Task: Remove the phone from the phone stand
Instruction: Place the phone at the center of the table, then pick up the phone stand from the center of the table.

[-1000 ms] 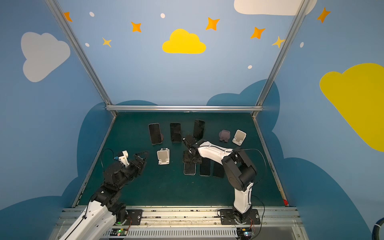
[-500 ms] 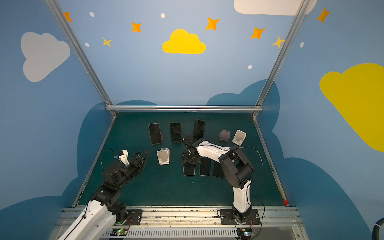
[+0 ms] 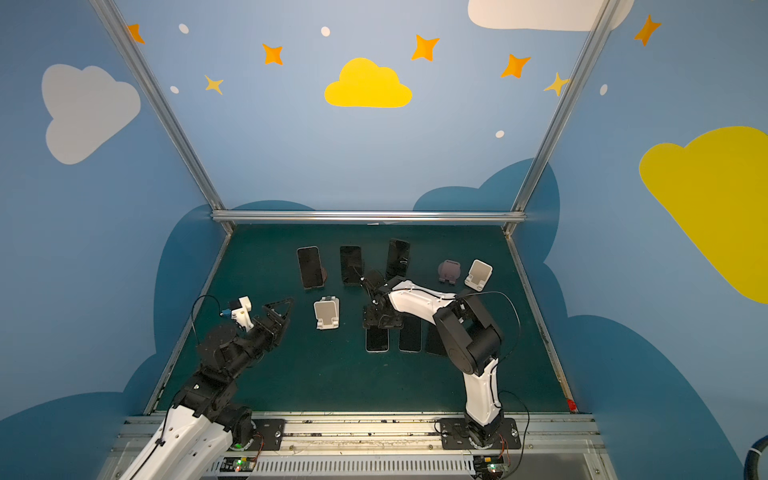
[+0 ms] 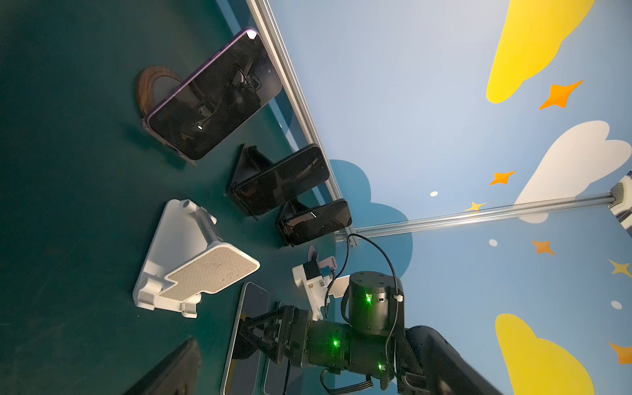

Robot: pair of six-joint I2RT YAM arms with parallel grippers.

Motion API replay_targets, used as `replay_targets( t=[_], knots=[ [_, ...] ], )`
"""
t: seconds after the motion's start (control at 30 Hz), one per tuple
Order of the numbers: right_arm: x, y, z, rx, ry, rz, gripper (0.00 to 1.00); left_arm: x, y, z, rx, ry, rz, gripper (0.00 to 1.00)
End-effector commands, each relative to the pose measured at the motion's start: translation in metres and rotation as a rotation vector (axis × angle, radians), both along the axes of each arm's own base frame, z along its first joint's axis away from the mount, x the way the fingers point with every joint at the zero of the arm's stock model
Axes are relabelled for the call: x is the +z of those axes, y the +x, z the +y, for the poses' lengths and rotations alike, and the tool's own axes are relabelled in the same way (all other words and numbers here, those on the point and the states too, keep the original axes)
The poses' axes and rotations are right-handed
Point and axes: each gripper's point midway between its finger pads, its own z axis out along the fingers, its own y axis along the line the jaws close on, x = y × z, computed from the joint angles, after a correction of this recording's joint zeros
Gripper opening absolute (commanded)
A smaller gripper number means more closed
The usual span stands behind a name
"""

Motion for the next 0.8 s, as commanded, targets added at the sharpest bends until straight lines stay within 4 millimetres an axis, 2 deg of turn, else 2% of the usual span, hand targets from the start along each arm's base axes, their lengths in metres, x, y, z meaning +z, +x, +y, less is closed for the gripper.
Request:
replay_targets(
  t=[0.0, 0.1, 0.17, 0.23, 0.33, 0.4, 0.57, 0.67, 0.77],
  knots=[
    [0.014, -0.005, -0.024, -0.011, -0.091, -0.012, 0.84, 0.009, -0.003, 0.001, -0.001, 0.016, -0.020, 1.00],
    [0.044, 0.001, -0.021, 0.012, -0.072, -0.082, 0.86, 0.008, -0.006, 0.002, -0.004, 0.029, -0.014, 1.00],
    [0.064, 0.004, -0.012, 0.048, -0.049, -0.133, 0.87, 0.004, -0.004, 0.008, 0.033, 0.045, -0.011, 1.00],
    [0.082, 0.003, 0.006, 0.088, -0.019, -0.193, 0.87, -0.004, -0.005, 0.013, 0.057, 0.063, 0.009, 1.00],
    [0.101, 0.000, 0.048, 0.154, 0.028, -0.298, 0.88, -0.037, -0.008, 0.034, 0.171, 0.097, 0.121, 1.00],
    [0.105, -0.001, 0.077, 0.187, 0.051, -0.343, 0.89, -0.056, -0.010, 0.047, 0.249, 0.087, 0.179, 1.00],
    [0.103, 0.011, 0.135, 0.186, 0.108, -0.373, 0.91, -0.070, -0.012, 0.058, 0.315, 0.074, 0.185, 1.00],
    [0.094, 0.019, 0.157, 0.181, 0.114, -0.358, 0.91, -0.084, -0.012, 0.063, 0.346, 0.060, 0.213, 1.00],
    [0.085, 0.024, 0.165, 0.170, 0.105, -0.347, 0.91, -0.096, -0.005, 0.055, 0.310, 0.007, 0.229, 1.00]
  ],
)
